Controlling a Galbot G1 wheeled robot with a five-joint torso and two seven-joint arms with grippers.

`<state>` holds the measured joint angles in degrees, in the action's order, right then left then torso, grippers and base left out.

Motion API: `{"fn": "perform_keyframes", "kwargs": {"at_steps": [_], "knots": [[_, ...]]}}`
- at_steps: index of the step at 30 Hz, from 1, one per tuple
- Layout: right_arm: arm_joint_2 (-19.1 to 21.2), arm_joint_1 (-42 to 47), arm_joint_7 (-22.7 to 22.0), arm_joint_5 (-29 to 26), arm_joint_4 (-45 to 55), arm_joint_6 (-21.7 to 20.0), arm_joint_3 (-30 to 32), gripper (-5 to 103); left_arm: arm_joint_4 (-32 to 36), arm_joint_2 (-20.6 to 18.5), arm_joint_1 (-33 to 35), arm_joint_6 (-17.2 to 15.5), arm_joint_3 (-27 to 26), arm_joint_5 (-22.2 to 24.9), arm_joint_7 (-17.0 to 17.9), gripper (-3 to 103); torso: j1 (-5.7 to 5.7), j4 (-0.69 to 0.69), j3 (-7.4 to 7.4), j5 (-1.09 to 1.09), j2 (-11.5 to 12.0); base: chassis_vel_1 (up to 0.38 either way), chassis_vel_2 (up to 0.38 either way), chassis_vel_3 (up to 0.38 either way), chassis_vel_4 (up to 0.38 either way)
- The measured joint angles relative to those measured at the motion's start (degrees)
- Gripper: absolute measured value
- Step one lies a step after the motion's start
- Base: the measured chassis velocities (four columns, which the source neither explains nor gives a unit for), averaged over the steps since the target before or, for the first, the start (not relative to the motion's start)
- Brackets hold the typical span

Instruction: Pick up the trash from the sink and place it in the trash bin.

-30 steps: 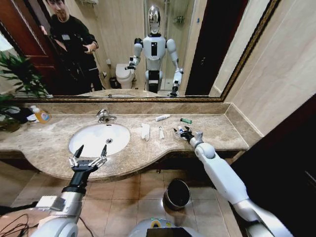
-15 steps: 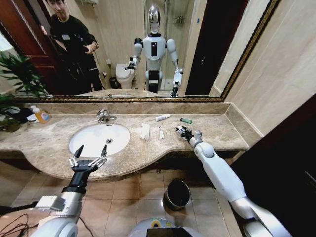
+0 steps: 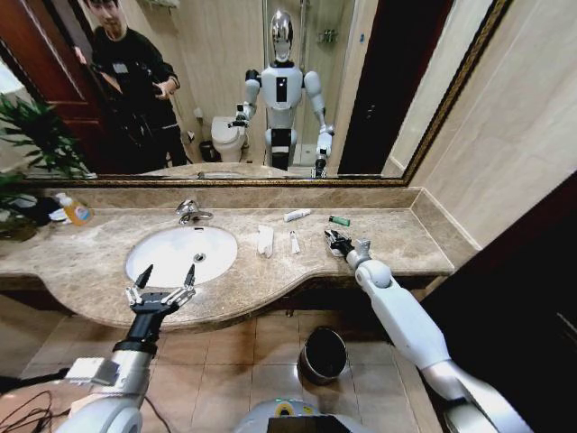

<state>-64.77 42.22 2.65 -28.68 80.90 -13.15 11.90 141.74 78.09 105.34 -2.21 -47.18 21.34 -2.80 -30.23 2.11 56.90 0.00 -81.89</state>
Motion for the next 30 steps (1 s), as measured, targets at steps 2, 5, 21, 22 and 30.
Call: {"fn": "perform_keyframes", "kwargs": {"at_steps": [2, 5, 21, 22, 30], "knots": [[0.2, 0.5, -0.2, -0.5, 1.8, -0.1, 0.4, 24, 0.0, 0.0, 0.0, 0.0, 0.0, 0.0, 0.0, 100, 0.0, 0.01, 0.0, 0.01, 0.0, 0.0, 0.0, 0.0, 0.0], [0.9, 1.2, -0.7, -1.2, 4.7, -0.6, 1.2, 24, 0.0, 0.0, 0.0, 0.0, 0.0, 0.0, 0.0, 100, 0.0, 0.01, 0.0, -0.01, 0.0, 0.0, 0.0, 0.0, 0.0], [12.2, 25.8, -3.4, -7.9, 38.3, -7.2, 14.7, 24, 0.0, 0.0, 0.0, 0.0, 0.0, 0.0, 0.0, 100, 0.01, -0.02, -0.01, 0.0, 0.0, 0.0, 0.0, 0.0, 0.0], [12.3, 27.5, -3.6, -8.0, 39.6, -7.1, 15.0, 24, 0.0, 0.0, 0.0, 0.0, 0.0, 0.0, 0.0, 100, 0.01, 0.0, -0.01, -0.01, 0.0, 0.0, 0.0, 0.0, 0.0], [9.5, 36.9, -4.5, -7.1, 42.4, -5.7, 16.7, 24, 0.0, 0.0, 0.0, 0.0, 0.0, 0.0, 0.0, 100, 0.01, 0.0, -0.01, 0.0, 0.0, 0.0, 0.0, 0.0, 0.0]]}}
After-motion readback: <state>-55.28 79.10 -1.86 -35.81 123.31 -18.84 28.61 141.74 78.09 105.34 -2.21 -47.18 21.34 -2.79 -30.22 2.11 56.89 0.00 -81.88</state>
